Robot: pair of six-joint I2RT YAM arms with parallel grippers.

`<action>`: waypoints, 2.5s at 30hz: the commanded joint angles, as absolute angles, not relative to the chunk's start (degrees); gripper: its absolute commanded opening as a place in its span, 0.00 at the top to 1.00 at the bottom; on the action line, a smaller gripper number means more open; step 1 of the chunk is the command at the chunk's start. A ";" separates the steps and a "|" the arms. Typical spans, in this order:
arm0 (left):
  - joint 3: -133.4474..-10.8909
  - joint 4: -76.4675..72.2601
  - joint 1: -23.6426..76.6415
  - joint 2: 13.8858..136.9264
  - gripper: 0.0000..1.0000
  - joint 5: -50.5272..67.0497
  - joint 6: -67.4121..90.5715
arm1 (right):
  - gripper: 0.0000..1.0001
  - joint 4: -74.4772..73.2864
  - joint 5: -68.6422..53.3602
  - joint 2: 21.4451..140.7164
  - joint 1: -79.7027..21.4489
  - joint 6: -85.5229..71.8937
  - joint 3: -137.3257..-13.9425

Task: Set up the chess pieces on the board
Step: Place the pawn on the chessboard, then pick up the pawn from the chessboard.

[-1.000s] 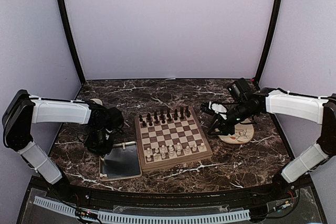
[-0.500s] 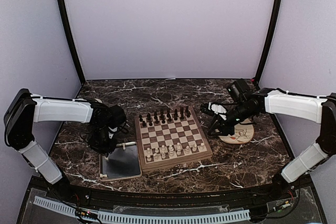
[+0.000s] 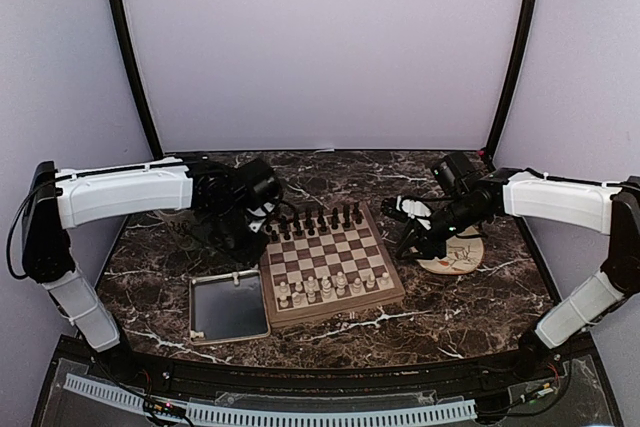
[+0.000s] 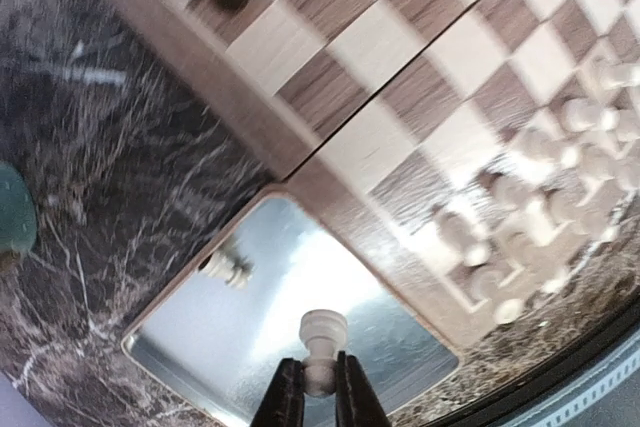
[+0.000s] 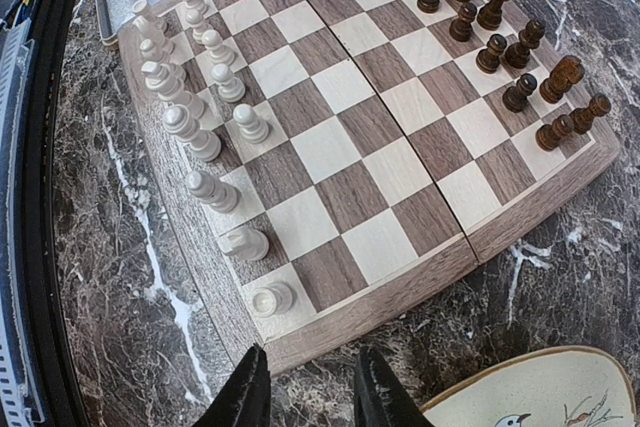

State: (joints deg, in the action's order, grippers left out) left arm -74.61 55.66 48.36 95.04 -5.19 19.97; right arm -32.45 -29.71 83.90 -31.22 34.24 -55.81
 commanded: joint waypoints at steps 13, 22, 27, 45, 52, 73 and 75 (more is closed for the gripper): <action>-97.55 54.01 52.38 113.41 0.92 -5.85 5.72 | 0.70 -31.81 -28.66 83.45 -30.94 34.37 -55.33; -98.96 52.74 52.56 117.16 0.89 -4.12 4.44 | 0.70 -32.10 -28.64 83.51 -30.89 33.52 -56.12; -99.38 53.27 52.56 118.56 0.85 -3.57 3.78 | 0.70 -33.97 -28.91 83.32 -30.89 33.32 -58.33; -105.79 57.32 51.41 115.31 0.68 -3.53 5.02 | 0.68 -44.17 -26.76 87.89 -31.33 34.19 -76.93; -89.83 43.90 41.36 98.84 0.63 -7.41 11.05 | 0.67 -39.99 -22.85 96.60 -36.93 31.29 -83.32; -69.45 20.76 29.73 82.76 0.33 -6.58 7.61 | 0.56 -44.22 -17.40 128.20 -52.11 27.90 -108.95; -68.94 20.79 29.59 82.39 0.33 -6.31 7.37 | 0.56 -44.98 -17.70 129.30 -52.20 27.82 -110.02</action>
